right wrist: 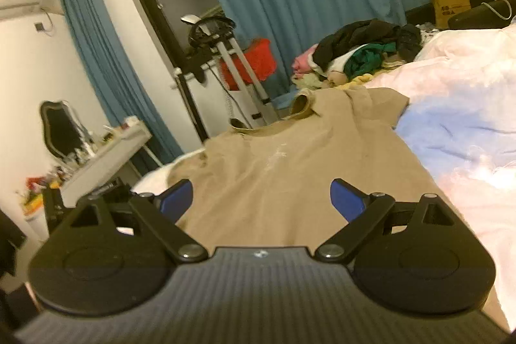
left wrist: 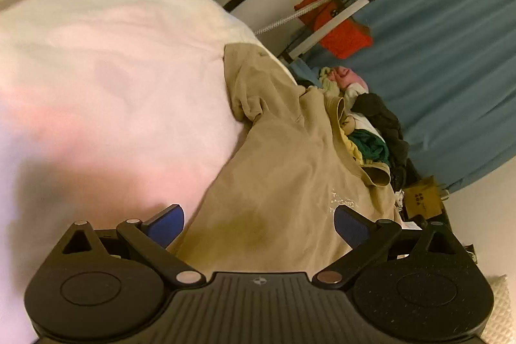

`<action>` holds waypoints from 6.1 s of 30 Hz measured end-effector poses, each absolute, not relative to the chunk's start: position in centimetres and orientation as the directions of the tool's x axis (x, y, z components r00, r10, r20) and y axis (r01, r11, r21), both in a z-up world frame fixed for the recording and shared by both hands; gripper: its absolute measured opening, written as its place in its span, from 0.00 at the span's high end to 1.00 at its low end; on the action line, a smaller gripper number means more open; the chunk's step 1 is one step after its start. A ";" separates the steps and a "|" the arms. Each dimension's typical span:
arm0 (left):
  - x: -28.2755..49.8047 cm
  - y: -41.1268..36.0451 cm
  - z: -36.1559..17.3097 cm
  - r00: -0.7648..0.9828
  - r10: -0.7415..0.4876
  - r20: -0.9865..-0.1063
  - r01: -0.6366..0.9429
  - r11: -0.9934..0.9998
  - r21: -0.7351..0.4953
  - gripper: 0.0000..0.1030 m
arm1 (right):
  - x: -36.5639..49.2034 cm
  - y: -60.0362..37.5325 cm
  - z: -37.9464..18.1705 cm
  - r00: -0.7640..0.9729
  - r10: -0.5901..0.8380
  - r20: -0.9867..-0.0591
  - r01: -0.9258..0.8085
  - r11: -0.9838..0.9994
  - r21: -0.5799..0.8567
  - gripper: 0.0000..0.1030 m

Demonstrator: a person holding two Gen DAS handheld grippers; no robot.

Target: Fold clothes

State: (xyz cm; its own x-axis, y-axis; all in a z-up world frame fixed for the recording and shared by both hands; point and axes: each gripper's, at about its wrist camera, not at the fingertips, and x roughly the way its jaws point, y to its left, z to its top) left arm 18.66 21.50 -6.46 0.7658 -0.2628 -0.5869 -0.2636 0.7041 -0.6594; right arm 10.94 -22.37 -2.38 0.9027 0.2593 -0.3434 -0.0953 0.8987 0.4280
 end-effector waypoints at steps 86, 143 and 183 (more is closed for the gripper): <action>8.1 3.9 -3.6 0.867 -0.131 -0.481 0.062 0.986 -0.157 0.02 | 14.7 -27.3 -5.9 0.928 0.254 -0.274 -0.076 0.846 0.527 0.09; 13.9 10.3 -5.5 0.867 -0.143 -0.477 0.006 0.961 -0.278 0.02 | 43.1 -11.8 -5.8 0.985 -0.103 -0.137 0.060 0.956 -0.286 0.93; 2.5 4.5 -2.0 0.866 -0.193 -0.461 0.110 0.973 -0.202 0.03 | 4.4 -22.7 -0.2 0.922 0.227 -0.314 -0.132 0.946 0.296 0.12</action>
